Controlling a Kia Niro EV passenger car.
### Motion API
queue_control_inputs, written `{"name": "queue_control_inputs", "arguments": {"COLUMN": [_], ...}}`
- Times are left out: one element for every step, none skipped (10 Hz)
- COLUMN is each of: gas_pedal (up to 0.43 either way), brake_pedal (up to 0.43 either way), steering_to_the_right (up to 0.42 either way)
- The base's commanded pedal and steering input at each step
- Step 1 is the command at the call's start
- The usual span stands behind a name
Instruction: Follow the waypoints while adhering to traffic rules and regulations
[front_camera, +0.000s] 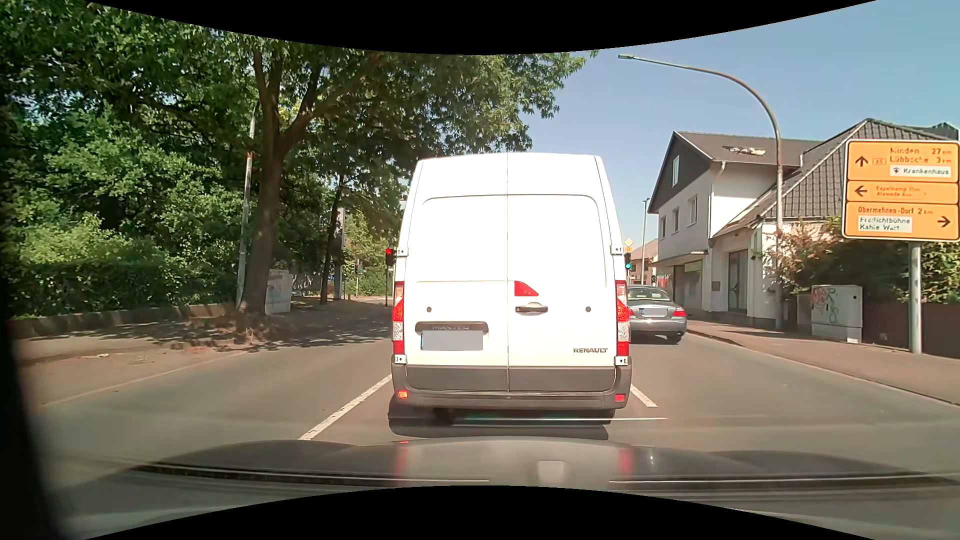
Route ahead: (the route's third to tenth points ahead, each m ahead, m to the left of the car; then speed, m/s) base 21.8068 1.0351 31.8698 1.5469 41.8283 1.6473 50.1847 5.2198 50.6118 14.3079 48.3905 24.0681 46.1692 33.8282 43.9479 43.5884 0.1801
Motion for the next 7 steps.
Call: {"name": "queue_control_inputs", "arguments": {"gas_pedal": [0.0, 0.0, 0.0, 0.0, 0.0, 0.0, 0.0], "brake_pedal": [0.006, 0.006, 0.006, 0.006, 0.006, 0.006, 0.006], "steering_to_the_right": [0.0, 0.0, 0.0, 0.0, 0.0, 0.0, 0.0]}}
